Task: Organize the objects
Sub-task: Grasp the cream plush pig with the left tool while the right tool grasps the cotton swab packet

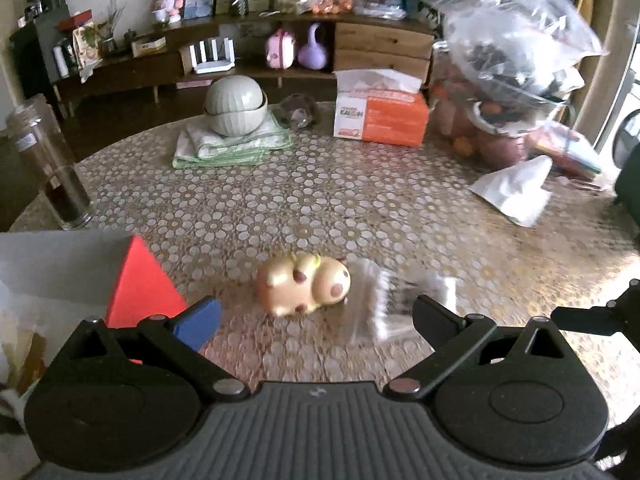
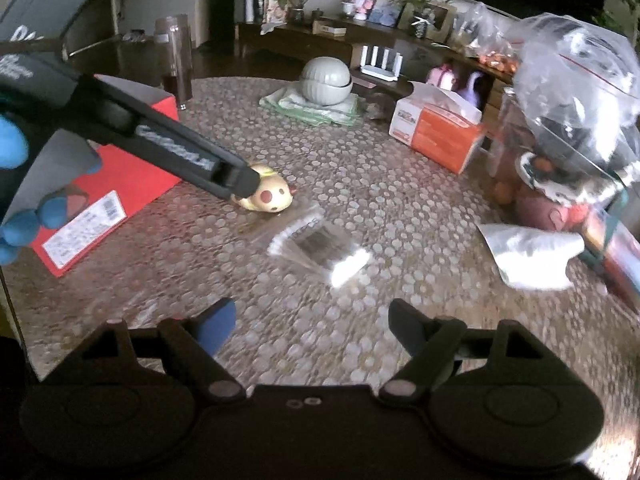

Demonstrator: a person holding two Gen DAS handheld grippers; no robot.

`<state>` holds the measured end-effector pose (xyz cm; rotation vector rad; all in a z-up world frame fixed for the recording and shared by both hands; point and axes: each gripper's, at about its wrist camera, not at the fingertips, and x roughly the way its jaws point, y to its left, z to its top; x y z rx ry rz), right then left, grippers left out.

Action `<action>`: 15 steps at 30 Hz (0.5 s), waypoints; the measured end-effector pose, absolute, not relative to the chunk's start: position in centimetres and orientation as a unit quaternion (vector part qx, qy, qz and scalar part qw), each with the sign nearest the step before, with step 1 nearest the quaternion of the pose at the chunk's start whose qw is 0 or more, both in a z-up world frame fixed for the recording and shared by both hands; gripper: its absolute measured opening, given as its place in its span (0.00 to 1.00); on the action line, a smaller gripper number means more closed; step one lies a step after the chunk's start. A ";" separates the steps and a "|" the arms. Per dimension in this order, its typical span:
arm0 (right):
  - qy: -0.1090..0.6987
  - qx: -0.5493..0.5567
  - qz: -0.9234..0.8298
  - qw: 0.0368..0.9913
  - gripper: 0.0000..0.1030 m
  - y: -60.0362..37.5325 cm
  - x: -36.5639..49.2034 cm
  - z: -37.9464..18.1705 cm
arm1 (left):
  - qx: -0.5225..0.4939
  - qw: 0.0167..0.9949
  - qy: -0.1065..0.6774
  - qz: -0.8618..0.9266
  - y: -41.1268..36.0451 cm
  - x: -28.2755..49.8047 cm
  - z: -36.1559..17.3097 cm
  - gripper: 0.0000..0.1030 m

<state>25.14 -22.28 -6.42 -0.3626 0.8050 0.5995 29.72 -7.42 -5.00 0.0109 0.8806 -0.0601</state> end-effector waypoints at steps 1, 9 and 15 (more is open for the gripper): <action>0.383 -0.177 0.288 0.859 0.81 -22.0 25.7 -6.8 | 0.010 0.904 0.427 -0.024 -7.6 30.4 -5.4 1.00; 0.383 -0.199 0.312 0.846 0.81 -20.5 29.4 -9.1 | 0.016 0.897 0.441 0.001 -7.9 34.2 -8.4 1.00; 0.390 -0.220 0.319 0.835 0.81 -19.3 31.8 -11.0 | 0.002 0.892 0.452 0.002 -7.3 35.6 -10.1 1.00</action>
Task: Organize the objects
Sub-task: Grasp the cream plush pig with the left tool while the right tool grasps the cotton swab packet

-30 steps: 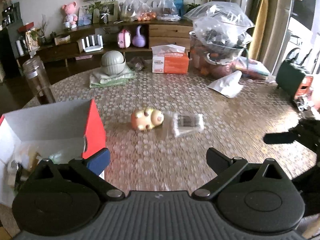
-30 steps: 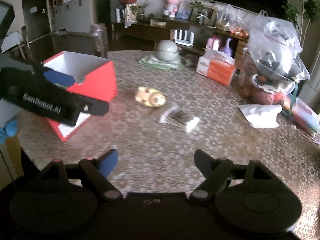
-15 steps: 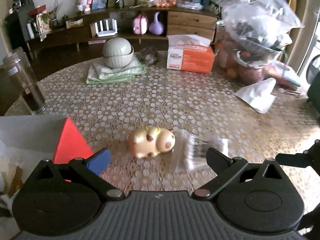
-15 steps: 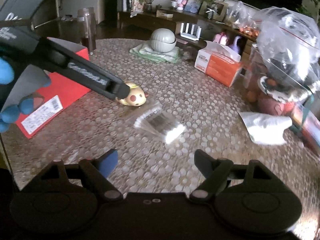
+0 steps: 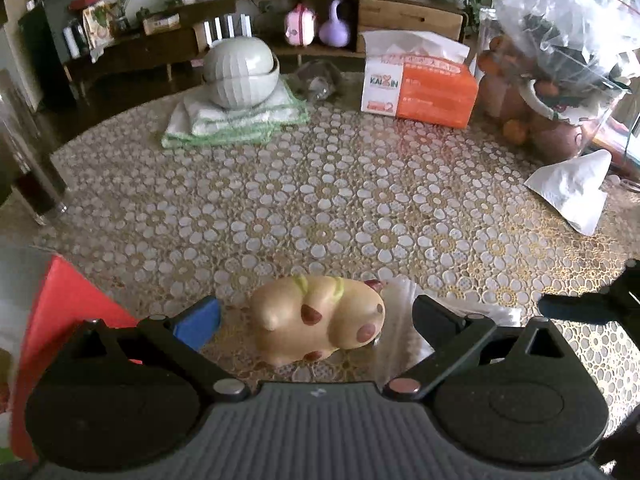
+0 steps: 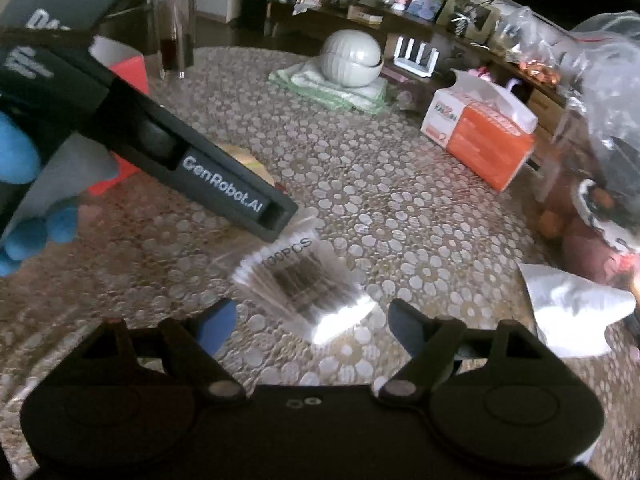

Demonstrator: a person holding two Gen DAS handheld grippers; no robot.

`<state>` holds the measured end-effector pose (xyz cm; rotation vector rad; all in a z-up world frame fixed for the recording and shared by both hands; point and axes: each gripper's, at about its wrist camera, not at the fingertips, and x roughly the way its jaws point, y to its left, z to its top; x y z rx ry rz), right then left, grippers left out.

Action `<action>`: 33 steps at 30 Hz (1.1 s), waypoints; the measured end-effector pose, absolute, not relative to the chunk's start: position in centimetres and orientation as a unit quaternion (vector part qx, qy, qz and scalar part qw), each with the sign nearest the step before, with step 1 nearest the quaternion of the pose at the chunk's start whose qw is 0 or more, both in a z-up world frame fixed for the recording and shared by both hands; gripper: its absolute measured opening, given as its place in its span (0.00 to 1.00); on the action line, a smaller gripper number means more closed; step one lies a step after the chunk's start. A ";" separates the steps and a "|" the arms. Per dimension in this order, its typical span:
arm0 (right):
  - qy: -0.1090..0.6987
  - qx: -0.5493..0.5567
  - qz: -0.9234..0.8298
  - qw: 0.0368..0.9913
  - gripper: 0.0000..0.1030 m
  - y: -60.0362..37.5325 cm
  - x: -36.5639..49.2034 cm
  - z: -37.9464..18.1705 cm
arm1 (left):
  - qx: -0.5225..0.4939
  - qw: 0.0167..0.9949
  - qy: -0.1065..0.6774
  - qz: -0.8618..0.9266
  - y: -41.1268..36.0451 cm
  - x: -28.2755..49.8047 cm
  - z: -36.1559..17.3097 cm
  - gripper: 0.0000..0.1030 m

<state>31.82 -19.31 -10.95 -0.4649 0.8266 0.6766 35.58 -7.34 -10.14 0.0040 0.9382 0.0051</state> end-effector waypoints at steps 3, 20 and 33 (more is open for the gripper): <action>0.392 -0.224 0.324 0.831 0.81 -18.9 32.7 -11.5 | -0.002 0.891 0.455 0.002 -7.0 35.9 -10.7 0.99; 0.390 -0.191 0.325 0.840 0.76 -18.2 32.7 -12.0 | -0.014 0.889 0.457 -0.024 -6.8 36.1 -11.9 0.73; 0.389 -0.161 0.267 0.867 0.34 -19.4 30.0 -10.0 | -0.022 0.891 0.453 -0.034 -6.4 34.2 -9.9 0.71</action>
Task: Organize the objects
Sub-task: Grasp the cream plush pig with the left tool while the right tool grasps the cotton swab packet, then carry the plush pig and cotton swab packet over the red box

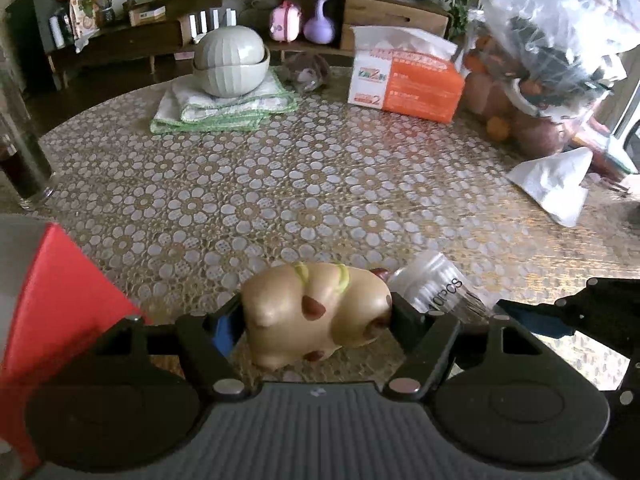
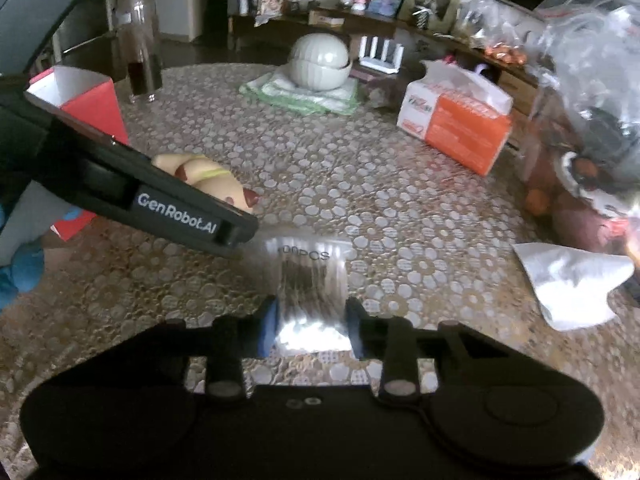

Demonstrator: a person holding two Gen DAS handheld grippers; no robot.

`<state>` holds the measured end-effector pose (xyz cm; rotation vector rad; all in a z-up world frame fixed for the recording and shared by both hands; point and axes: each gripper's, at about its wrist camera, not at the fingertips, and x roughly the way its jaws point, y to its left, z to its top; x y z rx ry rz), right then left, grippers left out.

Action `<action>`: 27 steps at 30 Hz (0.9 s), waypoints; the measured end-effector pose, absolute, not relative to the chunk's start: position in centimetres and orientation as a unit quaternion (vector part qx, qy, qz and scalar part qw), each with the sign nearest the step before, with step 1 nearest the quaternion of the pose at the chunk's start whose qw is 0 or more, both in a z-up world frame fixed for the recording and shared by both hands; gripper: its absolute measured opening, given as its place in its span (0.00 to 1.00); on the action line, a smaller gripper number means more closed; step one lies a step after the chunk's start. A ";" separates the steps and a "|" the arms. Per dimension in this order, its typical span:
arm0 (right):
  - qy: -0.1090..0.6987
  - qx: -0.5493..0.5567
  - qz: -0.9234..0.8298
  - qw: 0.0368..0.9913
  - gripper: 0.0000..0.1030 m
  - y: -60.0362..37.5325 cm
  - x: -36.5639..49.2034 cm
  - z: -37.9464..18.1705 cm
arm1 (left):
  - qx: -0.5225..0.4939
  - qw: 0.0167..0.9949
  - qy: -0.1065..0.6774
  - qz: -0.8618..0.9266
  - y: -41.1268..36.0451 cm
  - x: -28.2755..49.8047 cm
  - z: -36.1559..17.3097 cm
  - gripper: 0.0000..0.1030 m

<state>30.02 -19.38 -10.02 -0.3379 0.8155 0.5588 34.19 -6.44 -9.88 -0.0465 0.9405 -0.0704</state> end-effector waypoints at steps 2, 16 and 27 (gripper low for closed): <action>0.392 -0.157 0.261 0.868 0.34 -19.5 29.2 -9.4 | -0.023 0.892 0.449 -0.039 -6.6 33.5 -9.2 0.71; 0.390 -0.144 0.237 0.878 0.34 -20.3 22.0 -5.0 | -0.019 0.897 0.433 -0.092 -7.2 25.9 -3.9 0.71; 0.385 -0.104 0.214 0.892 0.34 -20.3 16.7 -1.8 | -0.021 0.900 0.418 -0.118 -5.8 20.1 -0.9 0.71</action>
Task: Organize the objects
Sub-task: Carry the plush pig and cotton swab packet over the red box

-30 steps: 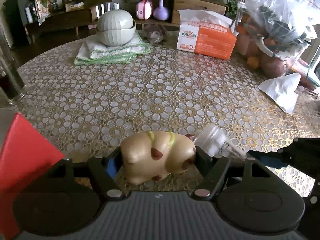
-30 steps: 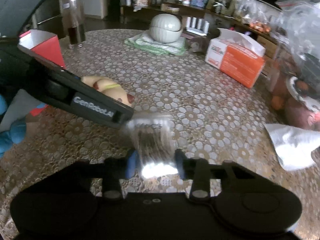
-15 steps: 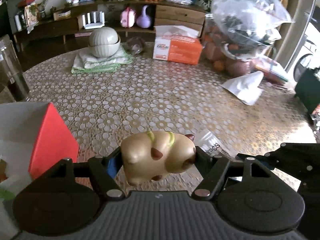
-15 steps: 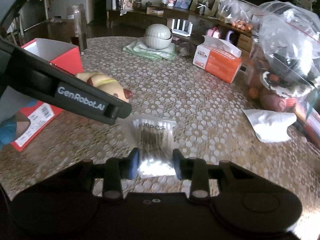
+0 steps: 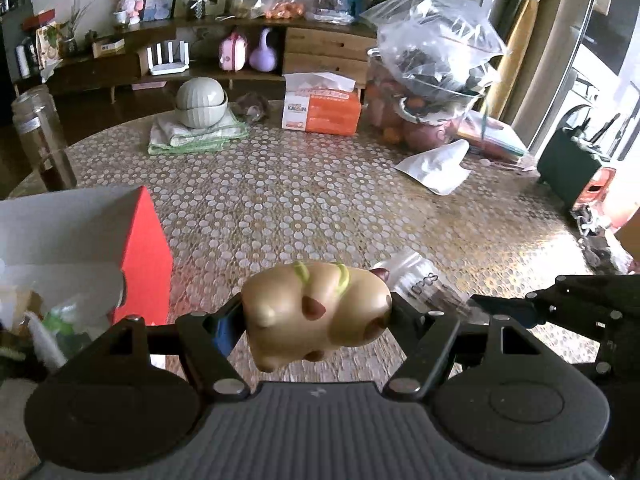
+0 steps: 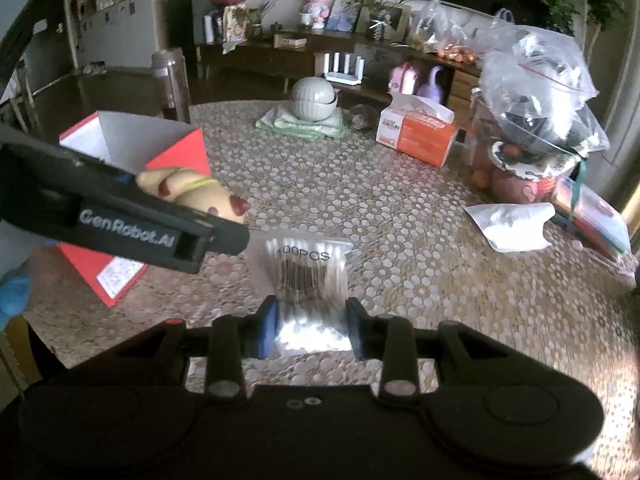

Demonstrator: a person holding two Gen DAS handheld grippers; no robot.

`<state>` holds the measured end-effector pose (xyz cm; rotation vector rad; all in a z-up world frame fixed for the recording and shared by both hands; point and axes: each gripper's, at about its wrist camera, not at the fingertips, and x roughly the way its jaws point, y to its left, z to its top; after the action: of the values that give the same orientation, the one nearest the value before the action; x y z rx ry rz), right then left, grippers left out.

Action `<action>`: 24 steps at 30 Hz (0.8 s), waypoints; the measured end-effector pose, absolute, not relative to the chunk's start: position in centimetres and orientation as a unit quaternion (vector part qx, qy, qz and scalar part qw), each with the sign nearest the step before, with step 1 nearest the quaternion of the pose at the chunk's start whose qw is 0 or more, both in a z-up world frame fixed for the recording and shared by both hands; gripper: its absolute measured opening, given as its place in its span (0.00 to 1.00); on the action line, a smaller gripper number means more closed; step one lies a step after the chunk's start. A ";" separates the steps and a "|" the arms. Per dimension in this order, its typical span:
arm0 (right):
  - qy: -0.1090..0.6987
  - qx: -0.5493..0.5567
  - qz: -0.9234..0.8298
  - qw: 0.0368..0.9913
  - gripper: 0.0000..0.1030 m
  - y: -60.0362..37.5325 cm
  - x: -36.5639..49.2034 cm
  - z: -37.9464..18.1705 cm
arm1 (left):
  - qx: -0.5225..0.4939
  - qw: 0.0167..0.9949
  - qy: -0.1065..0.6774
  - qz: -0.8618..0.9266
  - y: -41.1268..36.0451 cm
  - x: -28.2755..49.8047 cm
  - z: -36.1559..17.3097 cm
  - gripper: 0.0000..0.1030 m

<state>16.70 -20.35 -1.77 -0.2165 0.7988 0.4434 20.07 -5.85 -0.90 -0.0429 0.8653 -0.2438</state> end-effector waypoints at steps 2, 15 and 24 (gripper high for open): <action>0.383 -0.097 0.212 0.894 0.34 -20.4 15.8 -1.2 | -0.024 0.900 0.418 -0.121 -5.4 19.0 -0.5 0.71; 0.371 -0.092 0.205 0.901 0.34 -18.2 10.8 1.7 | -0.037 0.902 0.410 -0.134 -1.3 13.4 1.3 0.71; 0.366 -0.100 0.225 0.897 0.34 -13.7 9.2 2.7 | -0.037 0.903 0.410 -0.121 3.4 11.3 1.5 0.71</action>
<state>9.22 -13.69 2.72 -0.2063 0.7586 0.4670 11.32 3.41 1.50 -0.0772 0.8482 -0.2497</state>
